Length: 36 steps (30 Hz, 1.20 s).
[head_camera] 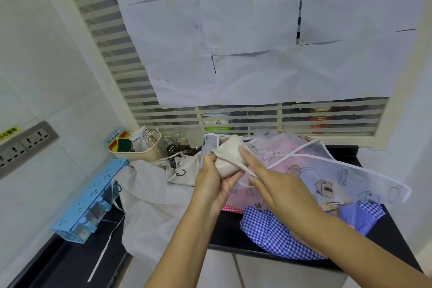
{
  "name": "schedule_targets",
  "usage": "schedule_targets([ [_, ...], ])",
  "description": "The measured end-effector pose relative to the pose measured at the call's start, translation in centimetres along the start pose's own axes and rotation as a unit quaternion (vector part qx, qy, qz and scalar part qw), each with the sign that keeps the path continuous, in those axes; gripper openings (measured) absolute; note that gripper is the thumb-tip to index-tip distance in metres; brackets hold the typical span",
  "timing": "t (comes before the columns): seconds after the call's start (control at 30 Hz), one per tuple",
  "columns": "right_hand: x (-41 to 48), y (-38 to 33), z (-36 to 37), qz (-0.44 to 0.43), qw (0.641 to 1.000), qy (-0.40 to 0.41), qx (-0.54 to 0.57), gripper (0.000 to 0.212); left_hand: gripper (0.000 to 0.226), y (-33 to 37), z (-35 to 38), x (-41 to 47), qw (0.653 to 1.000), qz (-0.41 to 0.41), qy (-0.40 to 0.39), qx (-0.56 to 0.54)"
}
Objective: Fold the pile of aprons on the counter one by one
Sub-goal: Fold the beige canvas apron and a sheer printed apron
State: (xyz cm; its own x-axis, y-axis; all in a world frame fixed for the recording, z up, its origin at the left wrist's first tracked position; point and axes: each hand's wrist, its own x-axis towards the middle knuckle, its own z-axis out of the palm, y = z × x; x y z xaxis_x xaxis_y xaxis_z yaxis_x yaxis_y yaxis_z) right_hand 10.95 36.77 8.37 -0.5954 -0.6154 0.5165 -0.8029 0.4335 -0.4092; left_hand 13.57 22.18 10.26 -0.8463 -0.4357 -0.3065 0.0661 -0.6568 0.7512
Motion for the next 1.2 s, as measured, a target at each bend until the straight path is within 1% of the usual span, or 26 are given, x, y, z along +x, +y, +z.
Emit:
schedule_targets([
  [0.03,0.1,0.1,0.5,-0.026,0.999,-0.004,-0.039,0.074,0.029,-0.1,0.1,-0.1,1.000,-0.012,0.003,-0.009],
  [0.17,-0.2,1.7,1.9,-0.019,0.990,-0.022,-0.140,0.102,0.040,-0.4,0.3,-0.1,0.999,-0.032,-0.004,-0.035],
  [0.23,-0.2,0.9,1.8,-0.021,0.989,-0.035,-0.141,0.101,0.039,-0.6,0.0,0.1,1.000,-0.017,-0.014,-0.002],
  [0.27,-0.1,0.9,1.9,-0.034,0.989,-0.039,-0.139,0.094,0.033,-0.6,-0.2,0.2,0.999,-0.008,-0.018,0.027],
  [0.3,-0.2,0.8,1.7,-0.050,0.992,-0.032,-0.114,0.081,0.026,-0.6,-0.3,0.4,0.999,0.002,-0.019,0.048],
  [0.33,-0.3,0.8,1.4,-0.019,0.997,-0.049,-0.055,0.067,0.021,-0.4,-0.5,0.6,0.998,0.007,-0.014,0.060],
  [0.4,-0.4,2.0,1.3,0.015,0.998,-0.053,-0.012,0.051,0.018,0.9,-0.8,1.0,0.999,0.006,-0.001,0.051],
  [0.47,-0.6,3.4,0.6,0.036,0.995,-0.090,-0.019,0.051,0.014,2.9,-1.5,1.6,1.000,0.001,0.005,0.014],
  [0.53,-1.0,5.2,-0.6,0.089,0.987,-0.119,0.055,0.045,0.009,4.5,-2.0,1.8,1.000,-0.009,-0.003,-0.002],
  [0.57,-1.0,6.1,-1.1,0.118,0.980,-0.112,0.117,0.038,0.009,4.8,-2.3,1.6,1.000,-0.017,-0.015,-0.004],
  [0.6,-0.8,6.8,-1.8,0.137,0.973,-0.092,0.162,0.039,0.009,4.9,-2.4,1.6,0.999,-0.023,-0.025,-0.012],
  [0.67,-0.2,7.2,-3.0,0.162,0.954,-0.052,0.245,0.056,0.012,4.6,-1.9,1.2,0.997,-0.036,-0.042,-0.055],
  [0.7,0.0,7.1,-3.4,0.163,0.937,-0.035,0.307,0.058,0.016,4.4,-1.7,1.2,0.994,-0.040,-0.045,-0.094],
  [0.73,0.3,6.9,-4.0,0.156,0.904,-0.015,0.397,0.056,0.022,4.1,-1.5,1.3,0.989,-0.040,-0.045,-0.136],
  [0.77,0.6,6.5,-4.5,0.150,0.843,0.007,0.516,0.049,0.030,3.8,-1.5,1.3,0.984,-0.047,-0.045,-0.167],
  [0.8,1.0,6.2,-4.9,0.148,0.758,0.035,0.634,0.039,0.037,3.1,-1.7,1.2,0.987,-0.032,-0.035,-0.154],
  [0.83,1.3,5.9,-5.2,0.152,0.679,0.055,0.716,0.025,0.041,2.3,-2.0,1.0,0.995,-0.002,-0.026,-0.093],
  [0.87,1.6,5.6,-5.1,0.157,0.626,0.067,0.761,0.014,0.044,1.0,-2.2,0.4,0.997,-0.015,-0.009,-0.070],
  [0.93,1.9,4.9,-4.4,0.167,0.581,0.066,0.794,0.031,0.052,-0.9,-1.9,-0.4,0.994,0.004,-0.020,-0.105],
  [1.0,2.1,5.0,-3.5,0.185,0.556,0.076,0.807,0.042,0.067,-1.6,-1.4,0.1,0.974,-0.040,-0.104,-0.196],
  [1.03,2.2,5.2,-3.1,0.194,0.546,0.080,0.811,0.056,0.079,-1.6,-1.1,1.1,0.969,-0.009,-0.130,-0.208],
  [1.07,2.3,5.6,-2.8,0.210,0.531,0.082,0.817,0.078,0.079,-1.4,-0.9,2.3,0.960,-0.044,-0.096,-0.259],
  [1.1,2.3,6.4,-2.5,0.234,0.516,0.090,0.819,0.101,0.067,-1.2,-0.6,2.8,0.956,-0.056,-0.098,-0.269],
  [1.13,2.2,7.2,-2.1,0.258,0.505,0.097,0.818,0.118,0.050,-1.1,-0.2,2.8,0.972,-0.041,-0.097,-0.211],
  [1.17,2.2,7.9,-1.8,0.280,0.509,0.090,0.809,0.130,0.038,-1.1,0.1,2.9,0.984,-0.014,-0.102,-0.144],
  [1.2,2.3,8.3,-1.9,0.296,0.519,0.065,0.799,0.132,0.034,-1.1,0.3,2.5,0.993,0.021,-0.097,-0.071],
])
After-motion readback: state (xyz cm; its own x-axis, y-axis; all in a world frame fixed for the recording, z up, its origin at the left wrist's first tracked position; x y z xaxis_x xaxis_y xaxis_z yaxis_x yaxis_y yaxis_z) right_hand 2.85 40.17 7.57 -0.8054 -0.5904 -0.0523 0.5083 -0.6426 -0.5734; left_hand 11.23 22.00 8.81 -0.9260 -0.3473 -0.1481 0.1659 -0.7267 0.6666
